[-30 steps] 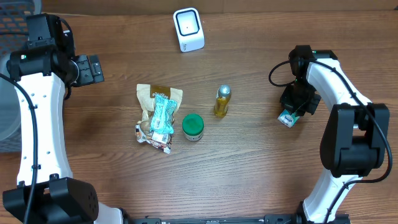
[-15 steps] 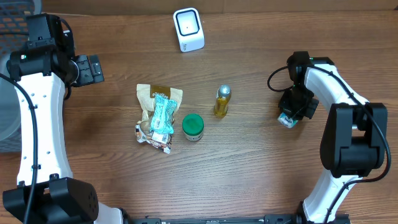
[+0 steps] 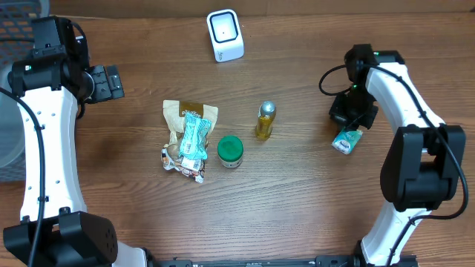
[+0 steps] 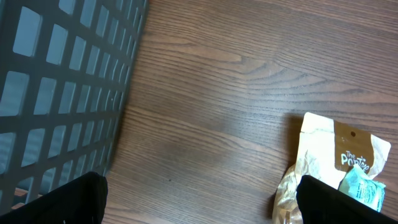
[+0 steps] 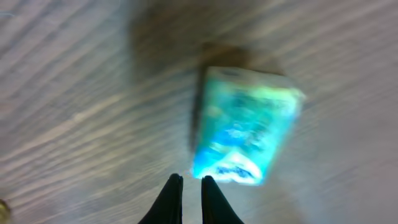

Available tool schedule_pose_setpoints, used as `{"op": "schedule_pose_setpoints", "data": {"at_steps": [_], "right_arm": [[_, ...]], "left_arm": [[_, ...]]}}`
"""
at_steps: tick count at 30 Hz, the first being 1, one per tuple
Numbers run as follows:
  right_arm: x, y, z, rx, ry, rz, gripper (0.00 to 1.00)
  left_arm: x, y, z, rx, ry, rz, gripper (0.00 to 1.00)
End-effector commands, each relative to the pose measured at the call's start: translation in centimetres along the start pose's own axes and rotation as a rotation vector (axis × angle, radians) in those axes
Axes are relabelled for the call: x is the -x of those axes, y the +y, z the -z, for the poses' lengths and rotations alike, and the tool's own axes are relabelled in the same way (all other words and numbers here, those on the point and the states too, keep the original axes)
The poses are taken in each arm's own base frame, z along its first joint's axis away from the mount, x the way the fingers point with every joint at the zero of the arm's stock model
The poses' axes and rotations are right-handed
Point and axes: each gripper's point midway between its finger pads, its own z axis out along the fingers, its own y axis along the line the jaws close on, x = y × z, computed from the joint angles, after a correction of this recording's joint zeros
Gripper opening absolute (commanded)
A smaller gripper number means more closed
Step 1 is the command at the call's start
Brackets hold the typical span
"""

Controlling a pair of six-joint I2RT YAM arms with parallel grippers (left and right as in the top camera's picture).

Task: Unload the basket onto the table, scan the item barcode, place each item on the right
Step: 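Lower the tissue pack onto the table and open the right gripper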

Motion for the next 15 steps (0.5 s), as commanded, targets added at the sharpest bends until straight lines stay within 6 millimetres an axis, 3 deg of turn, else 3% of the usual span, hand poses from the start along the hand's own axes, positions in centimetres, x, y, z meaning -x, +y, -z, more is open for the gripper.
{"op": "schedule_pose_setpoints", "data": {"at_steps": [1,6,15], "right_arm": [[-1.2,1.0,-1.5,0.013,0.02,0.033,0.09],[-0.9,1.2,-3.7,0.012,-0.018,0.044,0.09],[-0.3,-3.6,-3.9,-0.22,-0.068,0.031,0.13]], "left_arm": [[0.6,0.3,0.9,0.005,-0.032,-0.015,1.0],[0.6,0.3,0.9,0.005,-0.032,-0.015,1.0],[0.6,0.3,0.9,0.005,-0.032,-0.015,1.0]]}}
